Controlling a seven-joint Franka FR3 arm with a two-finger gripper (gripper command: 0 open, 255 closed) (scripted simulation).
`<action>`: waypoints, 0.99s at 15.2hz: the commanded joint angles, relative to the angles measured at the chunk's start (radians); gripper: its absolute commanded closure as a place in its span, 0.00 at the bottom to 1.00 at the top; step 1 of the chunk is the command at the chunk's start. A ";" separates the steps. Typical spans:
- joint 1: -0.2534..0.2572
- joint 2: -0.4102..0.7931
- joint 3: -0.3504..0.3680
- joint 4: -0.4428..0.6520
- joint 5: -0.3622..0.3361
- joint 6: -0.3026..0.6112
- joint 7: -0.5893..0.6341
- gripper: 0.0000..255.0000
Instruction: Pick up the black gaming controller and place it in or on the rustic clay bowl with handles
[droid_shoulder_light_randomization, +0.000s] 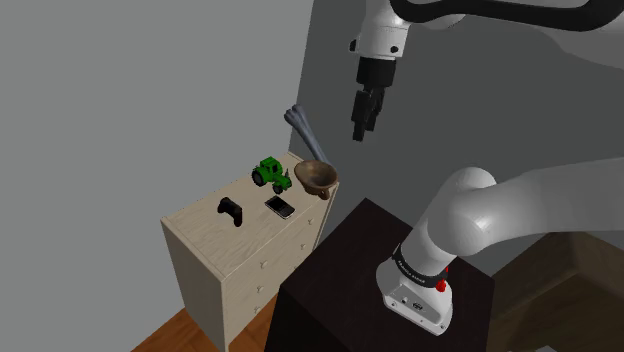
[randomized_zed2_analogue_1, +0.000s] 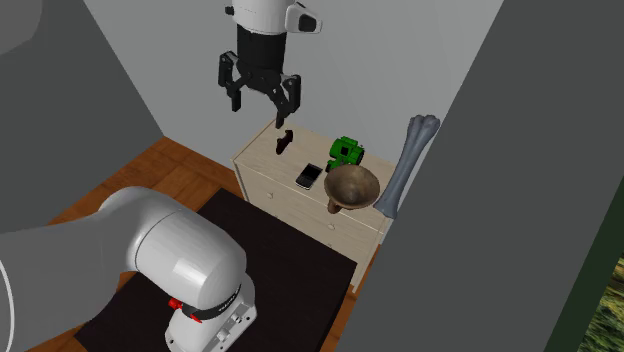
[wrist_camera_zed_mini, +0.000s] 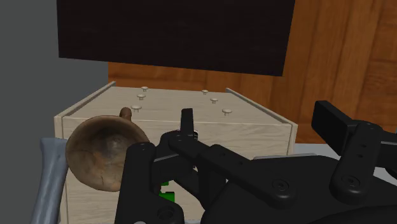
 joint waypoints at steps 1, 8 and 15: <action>0.000 0.000 0.000 0.000 0.000 0.000 0.000 0.00; 0.020 0.138 0.077 -0.093 0.055 0.273 0.069 0.00; 0.037 0.355 0.150 -0.110 0.088 0.549 0.137 0.00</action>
